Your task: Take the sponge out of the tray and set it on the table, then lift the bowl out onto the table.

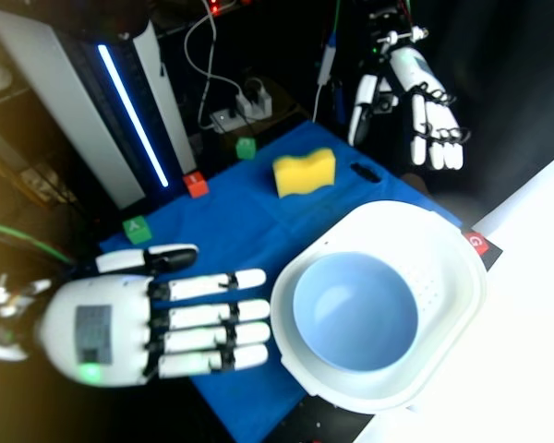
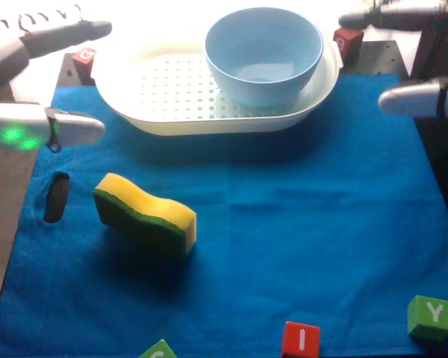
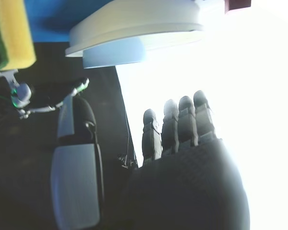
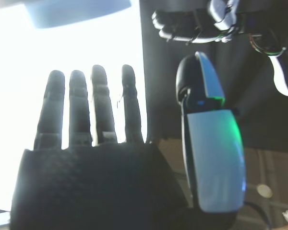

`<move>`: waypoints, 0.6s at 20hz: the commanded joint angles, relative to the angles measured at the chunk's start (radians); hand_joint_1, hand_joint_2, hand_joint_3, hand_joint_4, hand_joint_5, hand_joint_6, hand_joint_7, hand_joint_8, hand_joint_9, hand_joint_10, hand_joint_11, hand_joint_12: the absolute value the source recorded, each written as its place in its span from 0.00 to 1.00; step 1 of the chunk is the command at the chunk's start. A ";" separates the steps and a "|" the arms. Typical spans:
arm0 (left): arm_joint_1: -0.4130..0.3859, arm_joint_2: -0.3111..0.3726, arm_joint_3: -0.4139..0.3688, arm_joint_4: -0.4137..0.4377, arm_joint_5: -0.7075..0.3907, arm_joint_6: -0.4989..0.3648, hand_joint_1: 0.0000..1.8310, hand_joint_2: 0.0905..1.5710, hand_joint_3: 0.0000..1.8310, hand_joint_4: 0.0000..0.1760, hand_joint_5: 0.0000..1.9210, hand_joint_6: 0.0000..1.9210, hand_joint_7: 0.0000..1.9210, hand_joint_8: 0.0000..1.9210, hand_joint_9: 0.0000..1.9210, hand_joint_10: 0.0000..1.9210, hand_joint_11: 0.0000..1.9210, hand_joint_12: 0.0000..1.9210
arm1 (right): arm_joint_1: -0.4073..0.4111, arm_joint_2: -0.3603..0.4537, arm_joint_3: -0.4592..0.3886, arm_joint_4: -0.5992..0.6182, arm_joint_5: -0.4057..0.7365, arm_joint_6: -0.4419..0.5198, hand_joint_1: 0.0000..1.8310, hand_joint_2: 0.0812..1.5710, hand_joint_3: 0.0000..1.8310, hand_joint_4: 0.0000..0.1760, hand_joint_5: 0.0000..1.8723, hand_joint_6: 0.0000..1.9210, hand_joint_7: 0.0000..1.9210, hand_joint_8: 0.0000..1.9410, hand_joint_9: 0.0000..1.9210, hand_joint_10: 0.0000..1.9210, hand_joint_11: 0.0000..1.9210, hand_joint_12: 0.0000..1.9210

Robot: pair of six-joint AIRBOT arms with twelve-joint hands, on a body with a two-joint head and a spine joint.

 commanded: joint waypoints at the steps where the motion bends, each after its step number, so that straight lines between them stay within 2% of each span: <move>1: -0.006 -0.006 0.001 -0.032 -0.125 0.002 0.47 0.62 0.00 0.75 0.12 0.00 0.10 0.00 0.05 0.00 0.00 0.11 | 0.033 -0.011 0.010 0.033 0.099 0.008 0.41 0.64 0.00 0.66 0.18 0.00 0.12 0.00 0.09 0.00 0.03 0.04; 2: 0.002 -0.010 0.001 -0.040 -0.130 0.003 0.49 0.62 0.00 0.69 0.13 0.00 0.11 0.01 0.06 0.01 0.00 0.12 | 0.067 -0.024 0.022 -0.003 0.069 0.015 0.39 0.63 0.00 0.54 0.18 0.00 0.14 0.01 0.09 0.00 0.04 0.05; 3: 0.004 -0.014 0.000 -0.044 -0.133 0.003 0.51 0.62 0.00 0.60 0.13 0.00 0.11 0.00 0.06 0.00 0.00 0.08 | 0.103 -0.031 0.032 -0.041 0.046 0.016 0.37 0.63 0.00 0.55 0.18 0.00 0.15 0.01 0.10 0.00 0.04 0.05; 4: 0.007 -0.018 0.000 -0.044 -0.134 0.003 0.51 0.62 0.00 0.58 0.13 0.00 0.12 0.00 0.06 0.00 0.00 0.05 | 0.140 -0.032 0.042 -0.084 0.016 0.019 0.38 0.62 0.00 0.63 0.18 0.00 0.14 0.00 0.09 0.00 0.03 0.05; 5: 0.009 -0.022 0.000 -0.044 -0.134 0.003 0.51 0.62 0.00 0.58 0.13 0.00 0.12 0.00 0.06 0.00 0.00 0.05 | 0.174 -0.041 0.053 -0.130 -0.016 0.022 0.38 0.62 0.00 0.63 0.18 0.00 0.14 0.00 0.09 0.00 0.03 0.05; 6: 0.010 -0.025 0.000 -0.044 -0.133 0.003 0.50 0.62 0.00 0.65 0.13 0.00 0.10 0.00 0.04 0.00 0.00 0.00 | 0.192 -0.065 0.077 -0.162 -0.039 0.034 0.43 0.63 0.00 0.68 0.19 0.00 0.21 0.01 0.20 0.00 0.02 0.38; 7: 0.011 -0.027 0.000 -0.044 -0.133 0.003 0.50 0.62 0.00 0.65 0.13 0.00 0.10 0.00 0.04 0.00 0.00 0.00 | 0.205 -0.088 0.103 -0.190 -0.056 0.059 0.43 0.63 0.00 0.68 0.19 0.00 0.21 0.01 0.20 0.00 0.02 0.38; 8: 0.012 -0.030 0.000 -0.043 -0.133 0.003 0.50 0.63 0.00 0.56 0.13 0.00 0.09 0.00 0.02 0.00 0.00 0.00 | 0.226 -0.118 0.140 -0.240 -0.082 0.100 0.42 0.64 0.00 0.74 0.20 0.00 0.18 0.00 0.15 0.00 0.00 0.31; 9: 0.013 -0.030 -0.001 -0.042 -0.133 0.003 0.49 0.63 0.00 0.59 0.12 0.00 0.09 0.00 0.02 0.00 0.00 0.00 | 0.240 -0.135 0.160 -0.272 -0.101 0.121 0.43 0.65 0.00 0.71 0.21 0.00 0.17 0.00 0.12 0.00 0.00 0.25; 10: 0.016 -0.031 -0.003 -0.042 -0.133 0.002 0.49 0.63 0.00 0.55 0.12 0.00 0.10 0.00 0.03 0.00 0.00 0.00 | 0.258 -0.160 0.184 -0.321 -0.141 0.137 0.44 0.65 0.00 0.78 0.22 0.00 0.16 0.00 0.11 0.00 0.00 0.23; 11: 0.017 -0.032 -0.004 -0.041 -0.132 0.002 0.50 0.63 0.00 0.52 0.13 0.00 0.10 0.00 0.03 0.00 0.00 0.00 | 0.270 -0.171 0.192 -0.346 -0.164 0.137 0.43 0.65 0.00 0.79 0.23 0.00 0.17 0.00 0.12 0.00 0.00 0.25; 12: 0.018 -0.034 -0.004 -0.041 -0.132 0.002 0.49 0.63 0.00 0.45 0.13 0.00 0.10 0.00 0.04 0.01 0.00 0.00 | 0.286 -0.186 0.201 -0.390 -0.204 0.137 0.43 0.64 0.00 0.69 0.24 0.00 0.18 0.00 0.16 0.00 0.01 0.34</move>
